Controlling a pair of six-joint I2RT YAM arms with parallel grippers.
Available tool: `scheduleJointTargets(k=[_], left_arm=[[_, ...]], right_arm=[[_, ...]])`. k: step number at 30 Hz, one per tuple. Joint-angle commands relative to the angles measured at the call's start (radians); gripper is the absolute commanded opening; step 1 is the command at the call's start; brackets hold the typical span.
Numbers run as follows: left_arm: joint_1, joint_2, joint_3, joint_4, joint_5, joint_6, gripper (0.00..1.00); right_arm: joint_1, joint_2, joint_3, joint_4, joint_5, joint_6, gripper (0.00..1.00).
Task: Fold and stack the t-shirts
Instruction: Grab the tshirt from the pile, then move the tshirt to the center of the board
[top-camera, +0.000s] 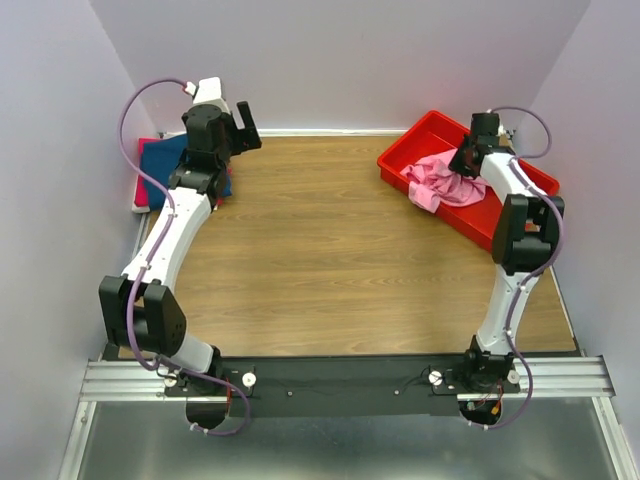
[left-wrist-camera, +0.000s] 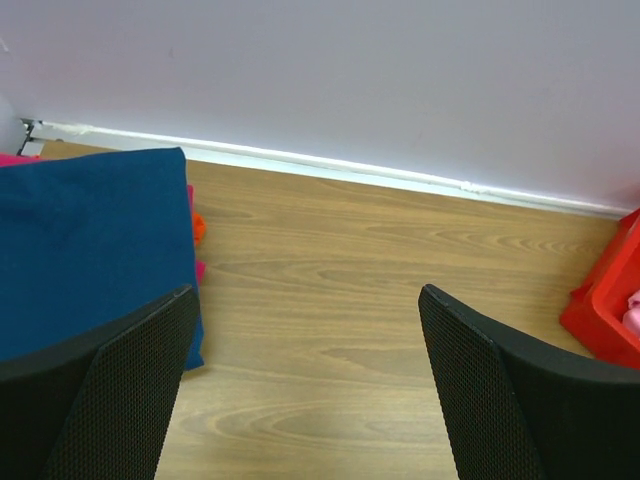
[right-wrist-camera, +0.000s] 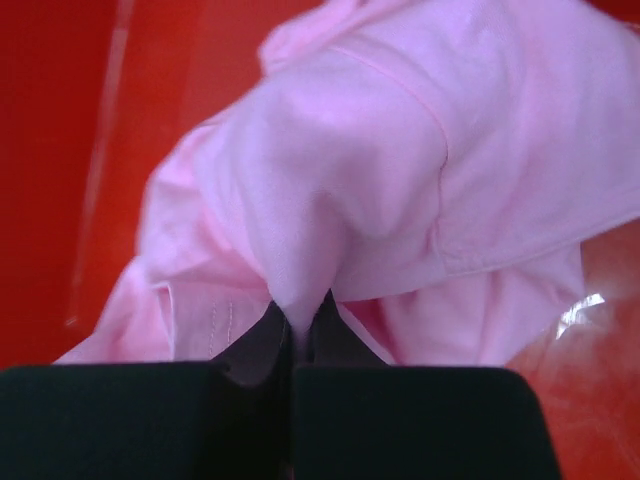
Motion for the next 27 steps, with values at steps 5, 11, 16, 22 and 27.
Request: scheduleJointTargets(k=[5,11,16,22,27], left_arm=[[0.011,-0.158,-0.1,-0.066,0.139,0.15,0.98],[0.011,-0.271,-0.208,-0.079,0.253,0.121,0.98],[0.012,-0.343,-0.247,-0.119,0.309,0.101,0.98],[0.012,-0.448,-0.224,-0.175,0.196,0.05,0.98],[0.012,-0.534,-0.244,-0.184,0.161,0.024,0.98]], right_arm=[[0.177,-0.376,0.01,-0.068,0.082,0.064,0.01],[0.349,-0.481,0.147,-0.201,-0.044,0.098,0.0],[0.515,-0.508,0.303,-0.247,-0.136,0.159,0.0],[0.645,-0.501,0.383,-0.258,-0.248,0.185,0.0],[0.653,-0.583,0.219,-0.26,-0.248,0.193,0.01]])
